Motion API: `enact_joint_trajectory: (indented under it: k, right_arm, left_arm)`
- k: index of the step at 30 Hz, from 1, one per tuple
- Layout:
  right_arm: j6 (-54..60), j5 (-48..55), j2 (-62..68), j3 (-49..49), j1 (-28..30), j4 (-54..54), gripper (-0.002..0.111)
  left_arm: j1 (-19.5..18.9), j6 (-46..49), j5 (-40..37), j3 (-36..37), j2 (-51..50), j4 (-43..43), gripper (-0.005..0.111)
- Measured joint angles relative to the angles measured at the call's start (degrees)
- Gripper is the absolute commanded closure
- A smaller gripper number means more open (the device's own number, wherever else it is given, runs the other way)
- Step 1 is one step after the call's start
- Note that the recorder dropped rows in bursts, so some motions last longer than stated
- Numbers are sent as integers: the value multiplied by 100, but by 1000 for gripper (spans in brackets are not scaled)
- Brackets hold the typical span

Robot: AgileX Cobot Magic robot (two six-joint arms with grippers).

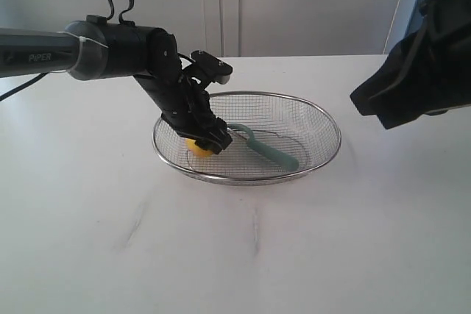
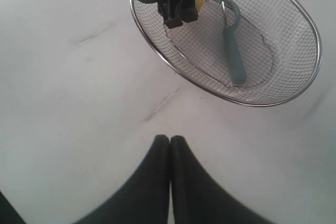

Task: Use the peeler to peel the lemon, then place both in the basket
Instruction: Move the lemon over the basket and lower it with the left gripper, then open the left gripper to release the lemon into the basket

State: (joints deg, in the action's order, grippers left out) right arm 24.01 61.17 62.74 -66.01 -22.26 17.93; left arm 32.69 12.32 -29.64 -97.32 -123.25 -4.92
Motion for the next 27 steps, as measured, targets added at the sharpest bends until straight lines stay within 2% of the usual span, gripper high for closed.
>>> enact_joint_trajectory:
  k: [6, 8, 10, 17, 27]
  right_arm:
    - [0, 0, 0, 0, 0, 0, 108]
    - [0, 0, 0, 0, 0, 0, 108]
    - [0, 0, 0, 0, 0, 0, 108]
    - [0, 0, 0, 0, 0, 0, 108]
    - [0, 0, 0, 0, 0, 0, 108]
  left_arm:
    - [0, 0, -8, -11, 0, 0, 36]
    - [0, -47, -38, -20, 0, 0, 26]
    - [0, -106, -63, -23, 0, 0, 23]
    - [0, -130, -122, -23, 206, -11, 23]
    - [0, -142, -545, -23, 1195, 222, 23]
